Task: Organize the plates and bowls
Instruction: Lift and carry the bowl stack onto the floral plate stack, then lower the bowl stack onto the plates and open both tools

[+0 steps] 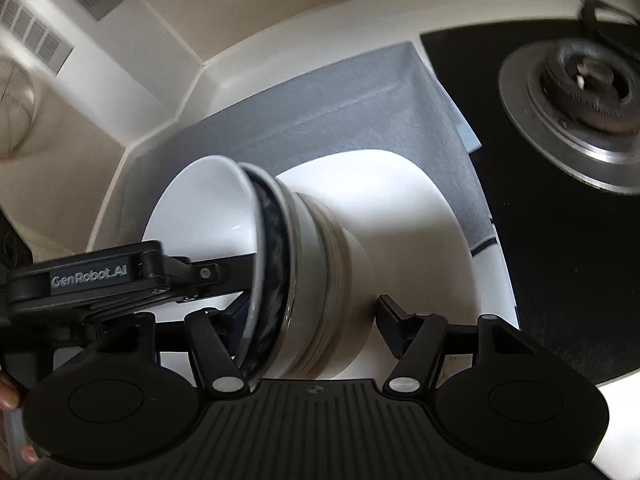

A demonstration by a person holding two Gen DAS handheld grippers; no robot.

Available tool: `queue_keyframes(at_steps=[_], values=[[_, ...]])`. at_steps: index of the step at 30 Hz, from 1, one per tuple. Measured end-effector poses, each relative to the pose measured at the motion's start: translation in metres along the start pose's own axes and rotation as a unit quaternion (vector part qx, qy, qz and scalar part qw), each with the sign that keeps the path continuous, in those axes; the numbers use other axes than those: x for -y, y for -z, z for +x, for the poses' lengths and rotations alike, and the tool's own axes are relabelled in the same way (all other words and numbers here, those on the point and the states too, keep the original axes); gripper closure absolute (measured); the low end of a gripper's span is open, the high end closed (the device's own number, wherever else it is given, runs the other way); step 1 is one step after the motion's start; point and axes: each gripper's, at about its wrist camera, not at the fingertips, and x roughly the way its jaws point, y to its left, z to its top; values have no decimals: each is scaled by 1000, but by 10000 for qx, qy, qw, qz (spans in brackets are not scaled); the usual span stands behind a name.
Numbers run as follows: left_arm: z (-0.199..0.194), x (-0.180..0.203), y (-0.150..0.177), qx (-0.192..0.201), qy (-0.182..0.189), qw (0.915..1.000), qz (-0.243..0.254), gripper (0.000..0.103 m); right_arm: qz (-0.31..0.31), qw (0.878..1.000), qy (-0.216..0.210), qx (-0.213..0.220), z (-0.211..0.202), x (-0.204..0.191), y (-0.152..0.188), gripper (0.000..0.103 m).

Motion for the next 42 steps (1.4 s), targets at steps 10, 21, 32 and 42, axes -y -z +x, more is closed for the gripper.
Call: queue_keyframes(at_steps=[10,21,32,42], values=[[5,8,-2,-6,-79,9999,81,29,373,9990,-199,-142,5,22,-7,42],[-24,30,15,543,-911,9916,747,0,-234,9995,-228,28,-12,12,-2,23],[-91,50,65,1166,-1385,9627,2008,0,-507,9912,477,1123,-72,-23,63,9],[-140,86,102,1925,-1844,9385,2194,0,-587,9704,479,2293,-137,-35,103,1]])
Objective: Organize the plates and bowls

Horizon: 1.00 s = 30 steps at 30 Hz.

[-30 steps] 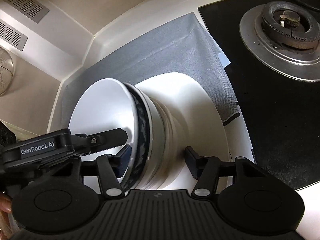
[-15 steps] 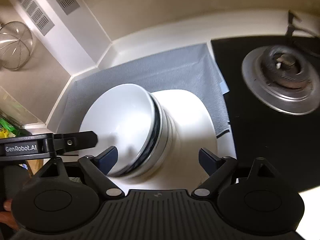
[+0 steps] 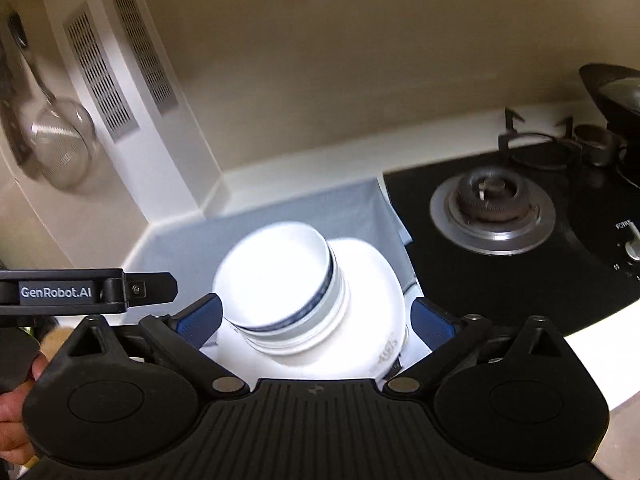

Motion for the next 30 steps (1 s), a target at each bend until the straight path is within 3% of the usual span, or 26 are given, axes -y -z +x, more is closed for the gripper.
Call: queue_keyframes(at_steps=[3,5,12,16,30], values=[[-16,15,8,176,-610,9979,163,0,-178,9994,-181,225,-10,5,4,0],[-22,27,16,95,-927,9956,76,0,-391,9986,-239,256,-15,12,8,0],[-31,77,44,-279,-1209,9920,-240,0,-505,9984,-152,179,-43,60,17,0],[-40,96,54,-306,-1327,9900,-364,0,-597,9978,-262,81,-51,77,18,0],[-50,117,64,-271,-1753,9835,-357,0,-830,9950,-546,-119,-53,90,18,0]])
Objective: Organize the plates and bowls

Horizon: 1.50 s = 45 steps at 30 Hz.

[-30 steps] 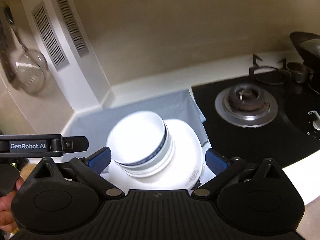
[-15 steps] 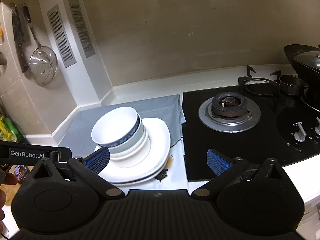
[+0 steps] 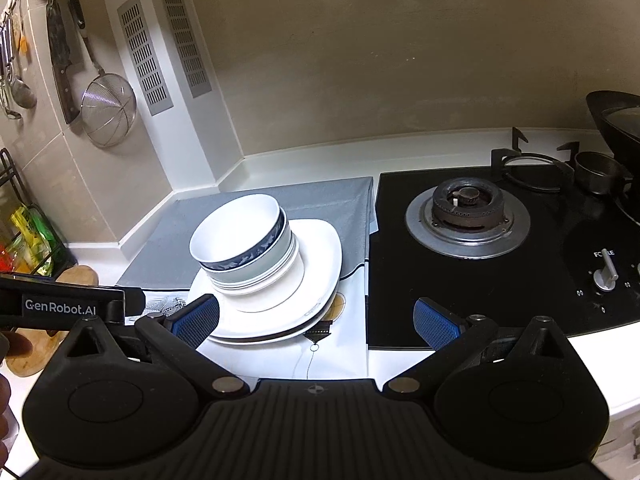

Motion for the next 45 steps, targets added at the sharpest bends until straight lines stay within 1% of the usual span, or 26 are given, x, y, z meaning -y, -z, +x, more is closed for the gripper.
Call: queue_keyframes(at_steps=[4,7,10,14,45], values=[[4,0,-2,-173,-26,9998,15,0,-24,10000,-2,12,1,-2,-1,0],[9,0,-4,-288,-152,9994,78,0,-51,10000,8,1,3,-4,-1,0],[10,-1,-4,-254,-199,9994,100,0,-65,10000,0,1,5,-6,-1,0],[11,-3,-4,-255,-80,9996,30,0,-80,10000,6,9,6,-8,-2,0],[13,-1,-8,-200,-54,9997,157,0,-96,9999,70,-46,11,-14,-5,0]])
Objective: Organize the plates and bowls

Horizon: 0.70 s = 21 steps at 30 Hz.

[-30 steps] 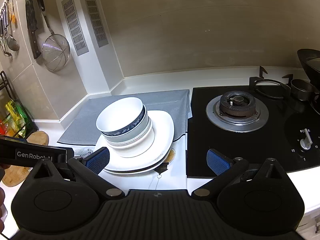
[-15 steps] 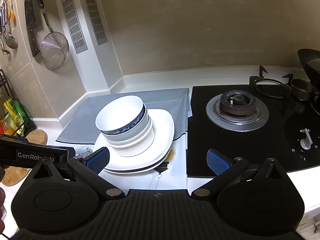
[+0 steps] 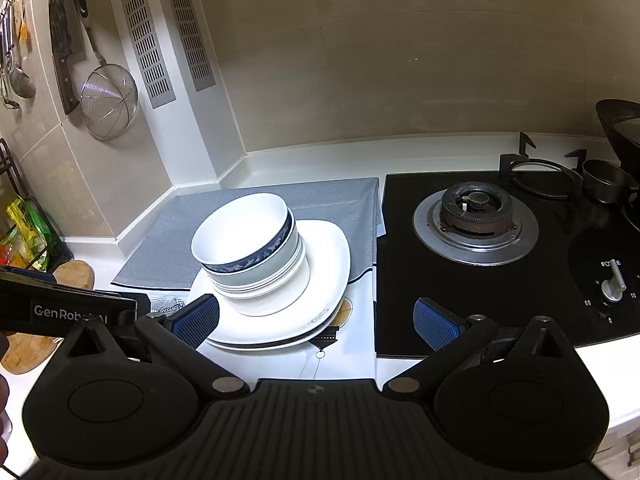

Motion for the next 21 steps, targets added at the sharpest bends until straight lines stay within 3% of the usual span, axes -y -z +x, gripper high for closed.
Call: queue_keyframes(at_steps=[21], values=[[3,4,-1,-59,38,10000,18,0,16,10000,27,-27,1,2,-2,0]])
